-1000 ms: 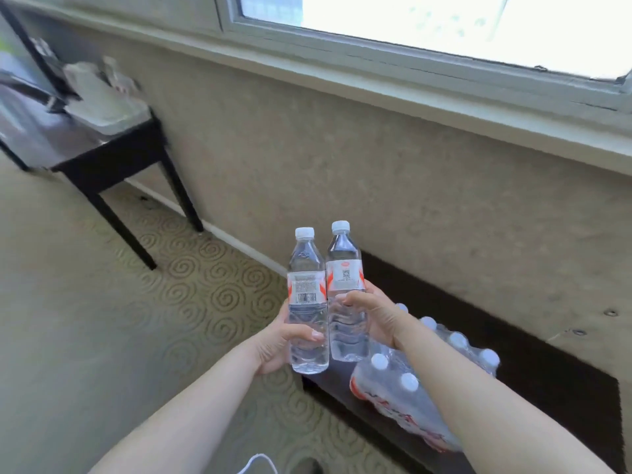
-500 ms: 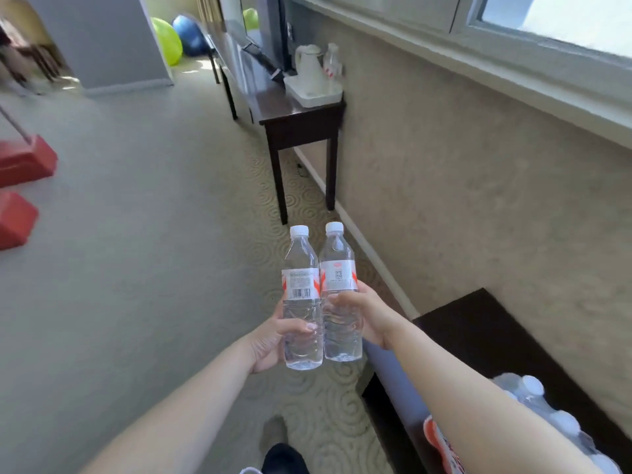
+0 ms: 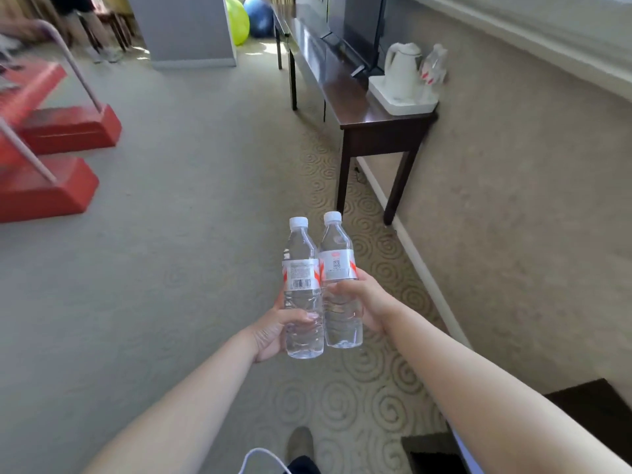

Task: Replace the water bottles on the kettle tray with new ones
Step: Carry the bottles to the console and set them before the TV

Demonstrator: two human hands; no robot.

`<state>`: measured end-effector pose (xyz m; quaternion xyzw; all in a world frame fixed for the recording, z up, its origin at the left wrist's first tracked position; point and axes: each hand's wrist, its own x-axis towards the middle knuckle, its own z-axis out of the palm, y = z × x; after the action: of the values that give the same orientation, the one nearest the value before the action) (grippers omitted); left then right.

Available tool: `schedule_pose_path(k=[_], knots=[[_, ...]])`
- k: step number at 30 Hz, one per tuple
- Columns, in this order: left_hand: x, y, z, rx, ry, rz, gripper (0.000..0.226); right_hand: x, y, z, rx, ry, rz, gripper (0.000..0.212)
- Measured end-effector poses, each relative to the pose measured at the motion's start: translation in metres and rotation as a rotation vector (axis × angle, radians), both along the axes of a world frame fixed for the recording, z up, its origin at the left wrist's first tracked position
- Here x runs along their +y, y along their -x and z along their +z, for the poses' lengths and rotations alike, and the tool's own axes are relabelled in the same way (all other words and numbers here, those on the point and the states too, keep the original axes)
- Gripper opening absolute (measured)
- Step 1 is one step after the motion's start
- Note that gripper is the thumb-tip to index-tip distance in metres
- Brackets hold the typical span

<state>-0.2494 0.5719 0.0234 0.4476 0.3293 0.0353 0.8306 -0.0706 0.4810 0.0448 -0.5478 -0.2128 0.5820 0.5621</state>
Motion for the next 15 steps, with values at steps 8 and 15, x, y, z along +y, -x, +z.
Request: schedule_pose_path(k=[8, 15], knots=[[0.110, -0.015, 0.001, -0.049, 0.012, 0.032, 0.063, 0.114, -0.018, 0.007, -0.005, 0.009, 0.025, 0.053], [0.174, -0.044, -0.007, 0.014, 0.021, 0.073, 0.075, 0.188, -0.052, -0.005, 0.000, 0.066, 0.028, 0.053]])
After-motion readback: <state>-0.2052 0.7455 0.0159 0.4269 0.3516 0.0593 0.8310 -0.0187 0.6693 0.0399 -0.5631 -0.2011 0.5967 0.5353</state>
